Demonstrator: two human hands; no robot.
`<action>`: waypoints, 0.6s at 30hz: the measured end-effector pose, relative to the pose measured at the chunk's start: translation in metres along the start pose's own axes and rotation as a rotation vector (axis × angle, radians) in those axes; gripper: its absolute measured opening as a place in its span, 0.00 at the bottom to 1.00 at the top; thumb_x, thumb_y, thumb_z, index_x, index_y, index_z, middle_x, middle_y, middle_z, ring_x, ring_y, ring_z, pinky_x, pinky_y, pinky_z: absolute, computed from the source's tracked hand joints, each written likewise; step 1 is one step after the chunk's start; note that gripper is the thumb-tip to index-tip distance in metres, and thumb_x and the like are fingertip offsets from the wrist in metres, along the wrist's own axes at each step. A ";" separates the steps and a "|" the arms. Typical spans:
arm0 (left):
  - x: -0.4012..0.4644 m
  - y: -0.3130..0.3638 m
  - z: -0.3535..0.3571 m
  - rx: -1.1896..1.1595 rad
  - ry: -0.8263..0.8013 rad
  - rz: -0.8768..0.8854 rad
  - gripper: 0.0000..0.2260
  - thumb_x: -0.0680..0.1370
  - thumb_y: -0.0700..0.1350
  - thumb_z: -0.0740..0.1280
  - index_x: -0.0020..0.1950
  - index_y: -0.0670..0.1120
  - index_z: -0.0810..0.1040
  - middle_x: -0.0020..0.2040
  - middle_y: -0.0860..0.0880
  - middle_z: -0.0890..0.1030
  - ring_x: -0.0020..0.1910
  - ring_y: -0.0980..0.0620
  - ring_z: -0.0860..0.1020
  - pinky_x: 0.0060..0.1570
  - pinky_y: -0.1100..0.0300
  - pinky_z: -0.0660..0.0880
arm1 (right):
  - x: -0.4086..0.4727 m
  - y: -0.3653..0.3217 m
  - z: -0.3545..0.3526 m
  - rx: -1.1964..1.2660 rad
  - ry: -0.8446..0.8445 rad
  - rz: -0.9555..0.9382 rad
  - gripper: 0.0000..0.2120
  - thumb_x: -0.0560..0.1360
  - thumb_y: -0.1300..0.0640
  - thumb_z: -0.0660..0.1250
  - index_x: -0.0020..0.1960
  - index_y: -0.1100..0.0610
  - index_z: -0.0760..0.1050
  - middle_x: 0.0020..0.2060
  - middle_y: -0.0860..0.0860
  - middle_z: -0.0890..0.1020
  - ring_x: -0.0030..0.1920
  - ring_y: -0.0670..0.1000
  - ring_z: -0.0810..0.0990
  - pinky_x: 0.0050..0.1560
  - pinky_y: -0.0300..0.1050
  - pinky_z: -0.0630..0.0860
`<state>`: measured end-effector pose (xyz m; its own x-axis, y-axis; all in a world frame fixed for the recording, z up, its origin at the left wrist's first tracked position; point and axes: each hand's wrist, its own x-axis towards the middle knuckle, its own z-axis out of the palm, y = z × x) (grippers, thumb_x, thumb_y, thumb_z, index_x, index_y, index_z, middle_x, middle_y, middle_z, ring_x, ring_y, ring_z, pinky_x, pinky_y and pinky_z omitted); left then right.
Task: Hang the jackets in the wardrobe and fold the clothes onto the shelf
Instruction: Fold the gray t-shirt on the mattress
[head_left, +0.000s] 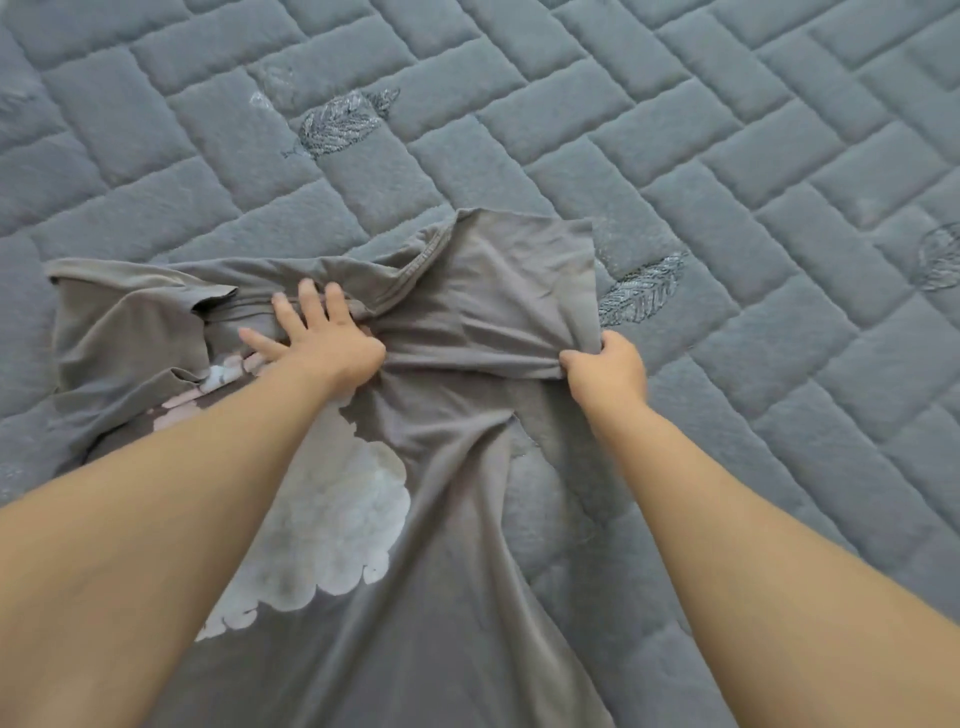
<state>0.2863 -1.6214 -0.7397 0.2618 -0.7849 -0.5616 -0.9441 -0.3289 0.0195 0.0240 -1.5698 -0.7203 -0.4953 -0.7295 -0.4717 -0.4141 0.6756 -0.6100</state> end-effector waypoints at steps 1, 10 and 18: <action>-0.006 0.018 -0.006 -0.022 0.104 0.078 0.34 0.75 0.51 0.57 0.79 0.51 0.47 0.80 0.49 0.41 0.78 0.41 0.42 0.71 0.32 0.40 | -0.004 0.006 -0.007 0.010 0.005 0.025 0.07 0.70 0.59 0.65 0.37 0.55 0.68 0.35 0.51 0.77 0.39 0.58 0.75 0.32 0.45 0.65; -0.001 0.208 -0.016 0.001 -0.030 0.636 0.34 0.77 0.43 0.60 0.81 0.50 0.49 0.79 0.45 0.53 0.73 0.39 0.66 0.71 0.46 0.64 | -0.006 0.063 0.006 0.275 -0.083 0.216 0.10 0.71 0.57 0.69 0.39 0.52 0.67 0.41 0.57 0.84 0.39 0.57 0.83 0.45 0.54 0.81; -0.024 0.220 -0.013 -0.295 -0.034 0.650 0.02 0.74 0.42 0.60 0.42 0.46 0.69 0.58 0.41 0.65 0.47 0.45 0.71 0.51 0.54 0.70 | -0.017 0.075 0.002 0.348 -0.095 0.086 0.07 0.74 0.56 0.68 0.43 0.51 0.69 0.32 0.49 0.82 0.34 0.52 0.81 0.43 0.54 0.79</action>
<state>0.0754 -1.6818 -0.7114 -0.3463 -0.8552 -0.3856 -0.8124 0.0678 0.5792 0.0032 -1.5065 -0.7595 -0.4375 -0.6890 -0.5779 -0.0814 0.6704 -0.7376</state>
